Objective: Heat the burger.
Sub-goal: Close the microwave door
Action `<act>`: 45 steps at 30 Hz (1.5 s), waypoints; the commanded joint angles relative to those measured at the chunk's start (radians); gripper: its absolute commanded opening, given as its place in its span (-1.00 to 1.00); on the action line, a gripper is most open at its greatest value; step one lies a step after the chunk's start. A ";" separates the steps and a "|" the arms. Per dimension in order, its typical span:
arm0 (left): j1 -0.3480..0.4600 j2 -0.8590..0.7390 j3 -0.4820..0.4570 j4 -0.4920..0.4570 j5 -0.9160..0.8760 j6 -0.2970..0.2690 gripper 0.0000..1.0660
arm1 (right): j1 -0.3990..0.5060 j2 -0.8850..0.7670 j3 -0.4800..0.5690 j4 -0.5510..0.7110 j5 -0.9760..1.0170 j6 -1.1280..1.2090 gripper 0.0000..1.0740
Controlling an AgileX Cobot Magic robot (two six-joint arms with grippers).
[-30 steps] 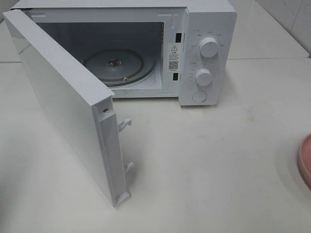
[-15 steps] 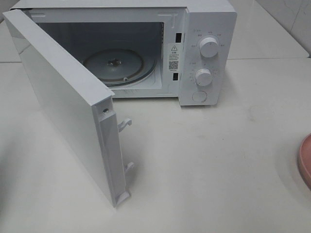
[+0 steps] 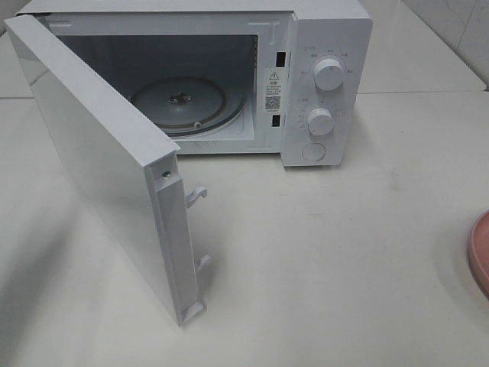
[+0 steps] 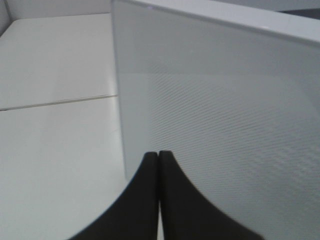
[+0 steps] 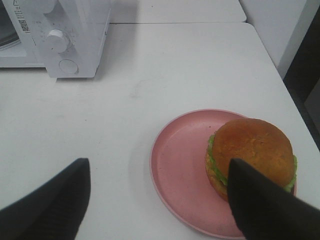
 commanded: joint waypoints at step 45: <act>-0.571 0.548 -0.496 -0.545 -0.142 0.215 -1.00 | -0.007 -0.029 0.004 0.006 -0.004 -0.009 0.37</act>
